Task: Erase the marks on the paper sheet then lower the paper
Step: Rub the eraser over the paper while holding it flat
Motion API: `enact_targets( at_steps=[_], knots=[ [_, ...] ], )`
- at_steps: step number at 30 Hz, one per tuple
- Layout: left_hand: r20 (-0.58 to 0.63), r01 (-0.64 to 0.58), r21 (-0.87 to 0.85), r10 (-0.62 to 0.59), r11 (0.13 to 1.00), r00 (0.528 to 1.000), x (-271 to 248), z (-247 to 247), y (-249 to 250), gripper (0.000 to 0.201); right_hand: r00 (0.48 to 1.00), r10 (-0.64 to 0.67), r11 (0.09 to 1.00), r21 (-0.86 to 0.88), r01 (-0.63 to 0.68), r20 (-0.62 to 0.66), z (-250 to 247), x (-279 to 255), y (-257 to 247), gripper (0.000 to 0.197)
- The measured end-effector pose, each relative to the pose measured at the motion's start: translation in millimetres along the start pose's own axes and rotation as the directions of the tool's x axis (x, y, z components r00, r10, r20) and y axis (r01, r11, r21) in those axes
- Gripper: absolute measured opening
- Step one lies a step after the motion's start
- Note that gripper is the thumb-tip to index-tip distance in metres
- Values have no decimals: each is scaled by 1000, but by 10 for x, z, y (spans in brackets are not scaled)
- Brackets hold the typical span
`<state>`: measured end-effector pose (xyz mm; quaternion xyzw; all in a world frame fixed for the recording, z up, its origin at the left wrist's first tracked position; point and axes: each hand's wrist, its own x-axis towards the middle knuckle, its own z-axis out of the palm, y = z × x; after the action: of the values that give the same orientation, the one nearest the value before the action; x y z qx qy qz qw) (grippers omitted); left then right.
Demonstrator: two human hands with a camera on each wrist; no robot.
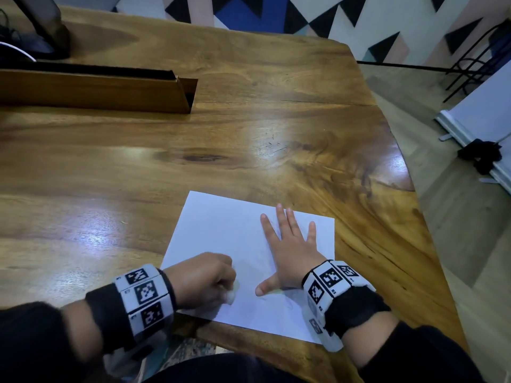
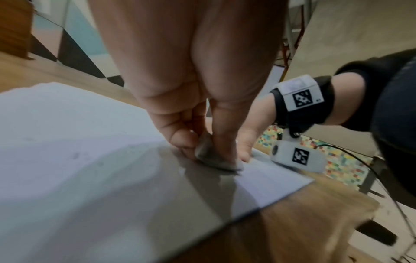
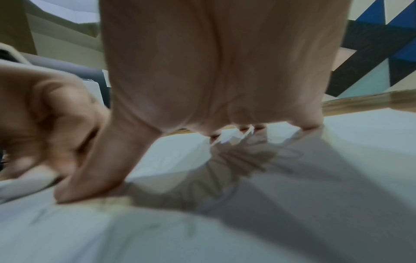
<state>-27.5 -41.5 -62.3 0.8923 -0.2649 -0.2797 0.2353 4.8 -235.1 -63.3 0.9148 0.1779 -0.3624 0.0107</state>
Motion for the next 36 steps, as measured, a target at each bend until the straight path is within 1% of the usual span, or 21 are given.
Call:
enact_targets(
  at_steps=[3,4,5,7,9,10,11,14,15,16,19,20,22,24,25,26,28,30,31,33,36],
  knots=[
    [-231,58,7,-55,998,971,152,-97,-59,7,1000,0,1000,6,0,-3,0,4,3,143],
    [-254,64,-2,-63,998,965,147,-100,-87,7,1000,0,1000,6,0,0,-2,4,1,143],
    [-234,54,-6,-54,999,971,110,-89,-102,8,1000,0,1000,3,0,1,-5,4,2,143],
    [-86,12,-15,-13,1000,996,-18,-47,-101,12,1000,2,1000,-5,-2,3,-9,3,1,143],
    [71,10,0,-10,1000,997,-88,-52,-78,14,1000,3,1000,-6,-3,0,-8,2,-4,142],
    [101,23,15,-24,1000,995,-75,-71,-62,13,1000,4,1000,-7,-4,0,-6,-3,-7,142],
    [78,34,25,-35,999,996,-29,-90,-52,11,1000,5,1000,-8,-5,0,-5,-5,-8,142],
    [-144,56,-2,-56,998,988,108,-91,-52,11,1000,10,1000,-5,-10,1,-3,-3,-8,142],
    [-173,52,-14,-53,999,983,107,-68,-57,11,1000,10,1000,-2,-10,3,-6,-2,-8,142],
    [-153,36,-16,-38,999,987,79,-39,-61,11,1000,10,1000,1,-10,7,-11,-2,-9,142],
    [67,-10,-58,14,998,998,-62,3,-69,15,1000,8,1000,4,-8,5,-11,-6,-9,142],
    [109,-7,-64,14,998,994,-68,-14,-69,14,1000,8,1000,5,-8,5,-9,-9,-9,143],
    [66,-8,-21,10,1000,998,26,-51,-66,8,1000,9,1000,2,-9,3,-8,-12,-10,142],
    [-89,9,26,-7,1000,996,135,-61,-24,7,1000,8,1000,4,-8,7,-6,-12,-9,142],
    [-137,25,34,-20,999,990,160,-51,0,7,1000,8,1000,6,-8,7,-8,-11,-10,142],
    [-139,32,43,-26,999,990,157,-29,25,8,1000,7,1000,7,-8,8,-12,-10,-9,142],
    [-9,-4,55,4,998,1000,85,27,76,11,1000,6,1000,8,-6,10,-14,-8,-11,142],
    [140,-69,68,59,995,988,37,41,97,12,1000,4,1000,4,-4,10,-13,-1,-8,142],
    [172,-84,79,69,993,983,53,8,108,11,1000,3,1000,3,-3,12,-14,-1,-8,142],
    [119,-65,84,55,994,991,167,-59,121,10,1000,4,1000,4,-4,13,-12,3,-8,142],
    [-121,26,66,-17,997,992,328,-105,136,7,1000,3,1000,4,-3,5,2,8,-2,142]
  ],
)
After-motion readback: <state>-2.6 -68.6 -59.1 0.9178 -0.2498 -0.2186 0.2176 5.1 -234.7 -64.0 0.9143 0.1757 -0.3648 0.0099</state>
